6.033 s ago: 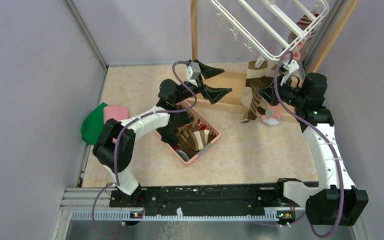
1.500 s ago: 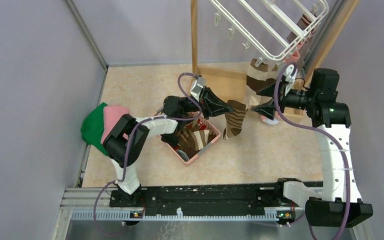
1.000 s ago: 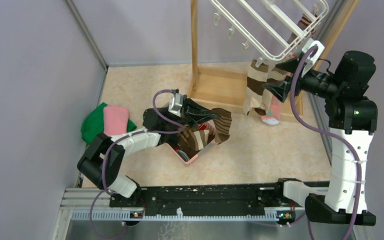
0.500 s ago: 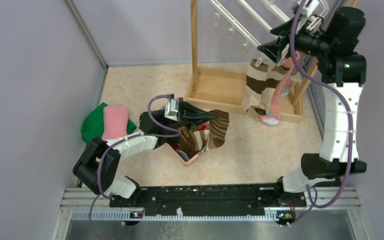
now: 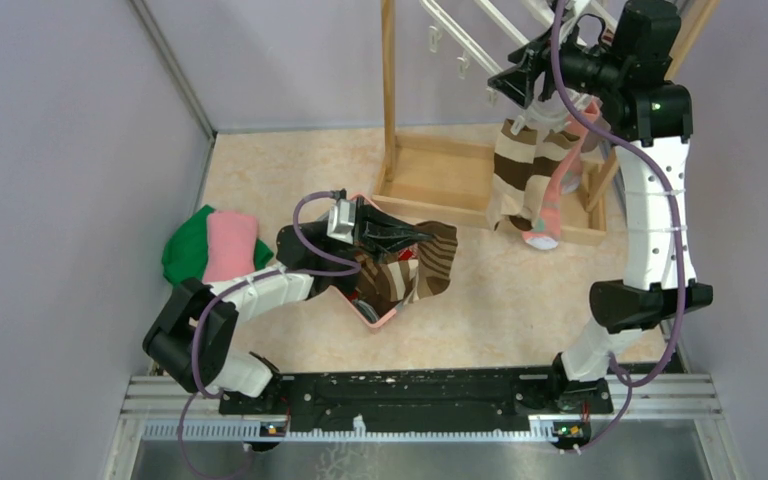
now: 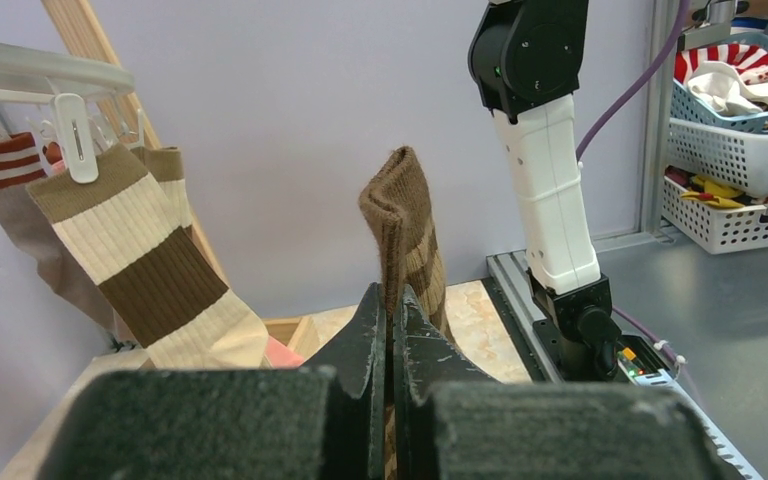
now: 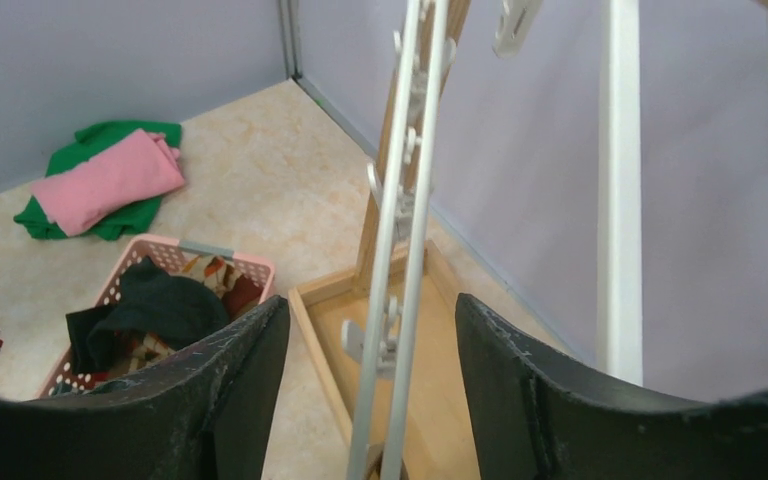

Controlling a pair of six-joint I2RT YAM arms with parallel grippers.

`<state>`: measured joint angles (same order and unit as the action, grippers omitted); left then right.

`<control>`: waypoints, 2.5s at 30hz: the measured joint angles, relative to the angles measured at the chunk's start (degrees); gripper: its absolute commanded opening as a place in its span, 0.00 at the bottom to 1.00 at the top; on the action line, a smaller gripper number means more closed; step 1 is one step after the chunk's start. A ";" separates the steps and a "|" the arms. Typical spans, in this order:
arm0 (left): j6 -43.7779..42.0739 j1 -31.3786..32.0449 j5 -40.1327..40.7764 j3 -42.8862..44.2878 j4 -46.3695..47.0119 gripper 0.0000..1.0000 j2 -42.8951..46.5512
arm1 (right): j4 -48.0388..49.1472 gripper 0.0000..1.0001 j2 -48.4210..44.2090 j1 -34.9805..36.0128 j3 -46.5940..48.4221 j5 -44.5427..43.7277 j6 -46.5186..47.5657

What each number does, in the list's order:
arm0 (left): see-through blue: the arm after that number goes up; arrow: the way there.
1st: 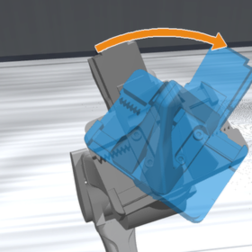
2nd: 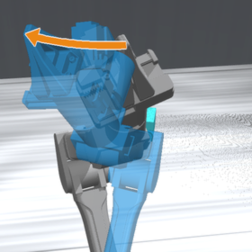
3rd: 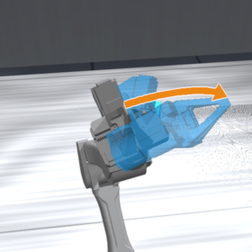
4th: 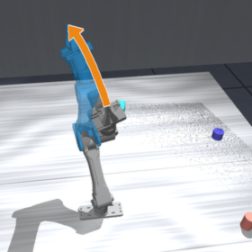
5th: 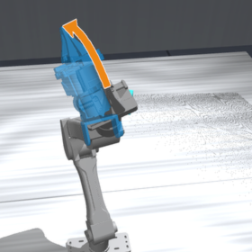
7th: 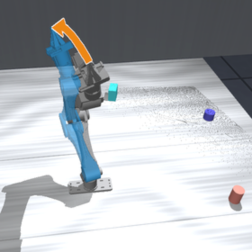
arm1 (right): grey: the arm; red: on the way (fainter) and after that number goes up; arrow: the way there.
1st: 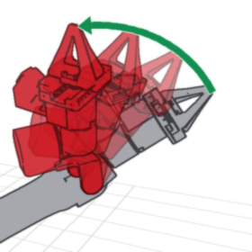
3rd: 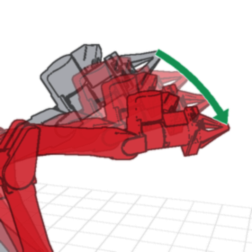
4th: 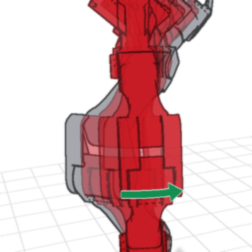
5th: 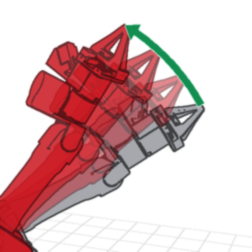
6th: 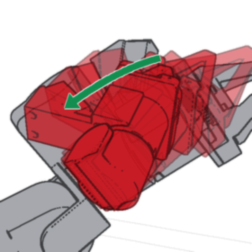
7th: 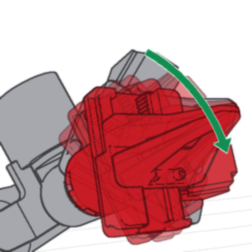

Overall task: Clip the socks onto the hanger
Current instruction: Rotate the hanger at the center of the board.

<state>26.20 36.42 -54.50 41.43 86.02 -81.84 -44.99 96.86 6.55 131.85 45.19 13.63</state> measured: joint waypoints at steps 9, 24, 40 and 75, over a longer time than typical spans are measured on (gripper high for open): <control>-0.02 0.00 -0.02 -0.81 -0.70 0.00 0.76 | 0.42 0.56 2.16 2.25 2.60 -0.13 0.09; -0.02 0.00 -0.04 -0.85 -1.22 0.00 2.05 | -2.84 0.27 5.31 2.93 6.69 -1.53 3.91; -0.02 0.39 -0.07 -0.85 -1.84 0.00 2.23 | -10.25 0.20 1.07 -0.02 6.51 0.46 13.86; -0.66 0.81 -0.20 -0.83 -2.05 0.00 2.19 | -2.58 0.30 -25.09 -20.85 -27.63 17.46 12.48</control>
<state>25.54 37.23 -54.70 40.60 83.96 -79.66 -47.57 71.77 -14.31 104.22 62.65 26.11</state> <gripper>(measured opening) 0.014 0.354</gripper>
